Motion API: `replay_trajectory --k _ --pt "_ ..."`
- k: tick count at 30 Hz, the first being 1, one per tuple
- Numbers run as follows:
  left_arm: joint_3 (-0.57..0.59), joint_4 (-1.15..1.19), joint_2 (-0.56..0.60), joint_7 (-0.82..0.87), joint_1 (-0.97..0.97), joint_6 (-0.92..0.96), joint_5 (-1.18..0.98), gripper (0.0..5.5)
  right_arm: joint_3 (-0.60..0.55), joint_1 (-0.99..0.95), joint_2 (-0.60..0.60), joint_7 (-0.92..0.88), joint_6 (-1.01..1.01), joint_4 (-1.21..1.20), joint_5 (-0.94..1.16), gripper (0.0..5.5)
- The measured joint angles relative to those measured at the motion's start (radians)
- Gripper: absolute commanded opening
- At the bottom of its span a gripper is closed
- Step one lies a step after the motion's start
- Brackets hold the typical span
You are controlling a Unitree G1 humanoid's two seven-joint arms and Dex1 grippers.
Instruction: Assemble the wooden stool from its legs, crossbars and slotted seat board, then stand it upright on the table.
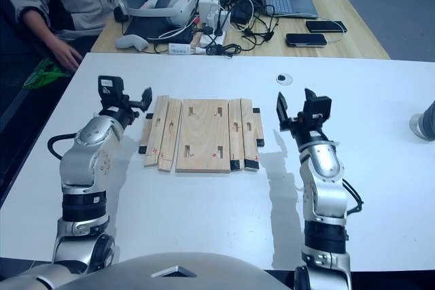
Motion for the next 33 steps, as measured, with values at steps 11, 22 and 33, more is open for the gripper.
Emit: replay_trajectory --k 11,22,33 --pt "-0.045 -0.029 0.083 -0.005 0.033 0.184 0.049 4.05 -0.032 0.036 -0.003 0.029 0.019 -0.024 0.093 3.37" --pt "-0.154 -0.01 0.142 -0.036 0.07 0.269 0.094 4.05 -0.055 0.023 -0.02 0.037 0.045 -0.014 0.114 3.37" --pt "-0.172 0.015 0.143 -0.026 0.088 0.246 0.13 4.05 -0.067 -0.005 -0.041 0.037 0.072 -0.014 0.124 3.37"
